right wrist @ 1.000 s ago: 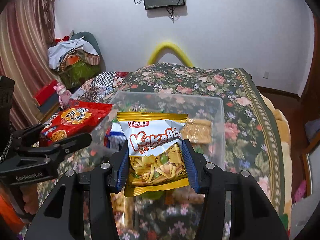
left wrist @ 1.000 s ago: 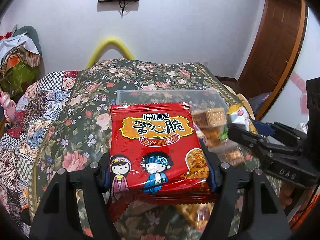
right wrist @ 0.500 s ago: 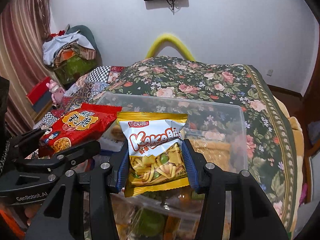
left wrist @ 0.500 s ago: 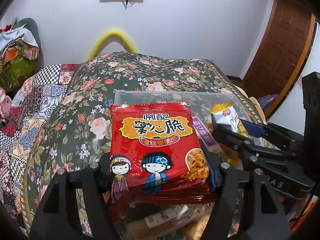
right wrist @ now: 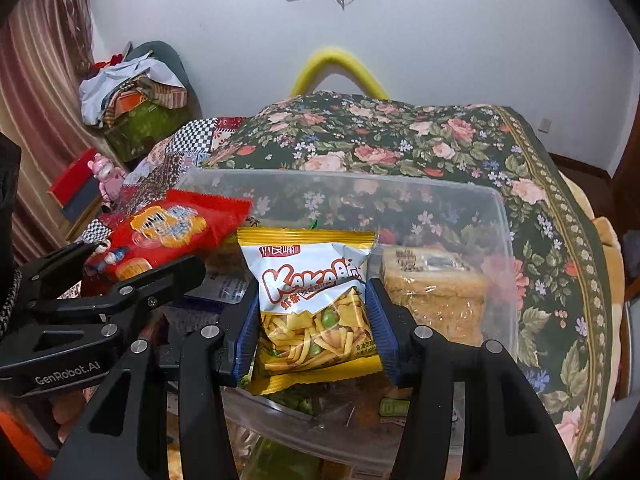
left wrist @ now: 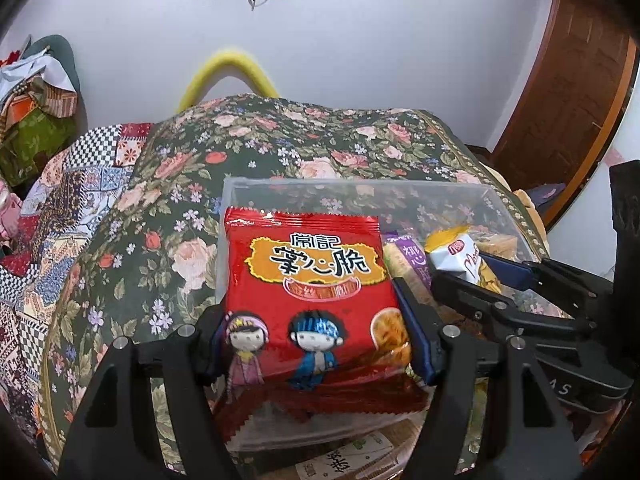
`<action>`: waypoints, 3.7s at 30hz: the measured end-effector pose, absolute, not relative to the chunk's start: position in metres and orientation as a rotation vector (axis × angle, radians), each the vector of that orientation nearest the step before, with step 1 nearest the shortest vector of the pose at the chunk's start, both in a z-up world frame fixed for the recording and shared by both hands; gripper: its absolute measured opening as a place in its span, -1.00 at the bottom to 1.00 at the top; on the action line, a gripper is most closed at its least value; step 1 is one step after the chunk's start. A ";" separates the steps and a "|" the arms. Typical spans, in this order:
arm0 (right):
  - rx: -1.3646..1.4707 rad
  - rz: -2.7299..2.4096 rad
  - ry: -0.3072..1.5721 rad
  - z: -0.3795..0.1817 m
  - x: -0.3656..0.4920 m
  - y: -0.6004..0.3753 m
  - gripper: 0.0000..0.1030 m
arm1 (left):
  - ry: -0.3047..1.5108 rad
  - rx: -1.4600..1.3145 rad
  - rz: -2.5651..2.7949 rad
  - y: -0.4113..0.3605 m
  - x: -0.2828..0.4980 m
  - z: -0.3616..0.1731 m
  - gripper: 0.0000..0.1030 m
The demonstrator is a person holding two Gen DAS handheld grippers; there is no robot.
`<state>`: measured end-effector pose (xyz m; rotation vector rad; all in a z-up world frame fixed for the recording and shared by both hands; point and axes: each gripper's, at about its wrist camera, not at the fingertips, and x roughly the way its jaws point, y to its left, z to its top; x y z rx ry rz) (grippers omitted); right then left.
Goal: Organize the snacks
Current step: 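Carry the red crisp bag with the left gripper while the right gripper drops the Kakao bag into the box, then grasp the cracker roll with the left gripper while the right gripper grasps the bread pastry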
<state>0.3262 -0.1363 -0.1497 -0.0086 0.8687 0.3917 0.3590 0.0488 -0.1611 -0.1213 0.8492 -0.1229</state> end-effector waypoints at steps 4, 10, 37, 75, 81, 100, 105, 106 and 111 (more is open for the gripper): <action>0.003 0.394 0.880 -0.150 0.326 -0.139 -0.05 | 0.847 -0.125 -0.126 0.049 0.357 -0.161 0.38; 0.011 0.390 0.862 -0.140 0.319 -0.143 0.16 | 0.831 -0.118 -0.134 0.050 0.347 -0.149 0.38; 0.047 0.409 0.918 -0.159 0.218 -0.152 0.41 | 0.954 -0.036 -0.186 0.063 0.237 -0.186 0.63; 0.082 0.369 1.024 -0.192 0.180 -0.198 -0.10 | 1.041 0.078 -0.316 0.011 0.267 -0.218 0.59; 0.059 0.364 1.031 -0.194 0.176 -0.188 -0.05 | 1.027 0.055 -0.355 0.007 0.230 -0.210 0.48; -0.003 0.353 1.014 -0.197 0.176 -0.172 -0.02 | 1.021 -0.030 -0.250 0.006 0.233 -0.225 -0.26; 0.023 0.351 1.009 -0.196 0.177 -0.177 -0.15 | 1.013 -0.031 -0.242 0.007 0.218 -0.220 -0.27; 0.027 0.347 1.007 -0.195 0.177 -0.178 -0.15 | 1.010 -0.031 -0.240 0.007 0.216 -0.218 -0.29; 0.043 0.346 0.987 -0.187 0.176 -0.184 -0.15 | 0.986 -0.045 -0.245 0.006 0.207 -0.205 -0.34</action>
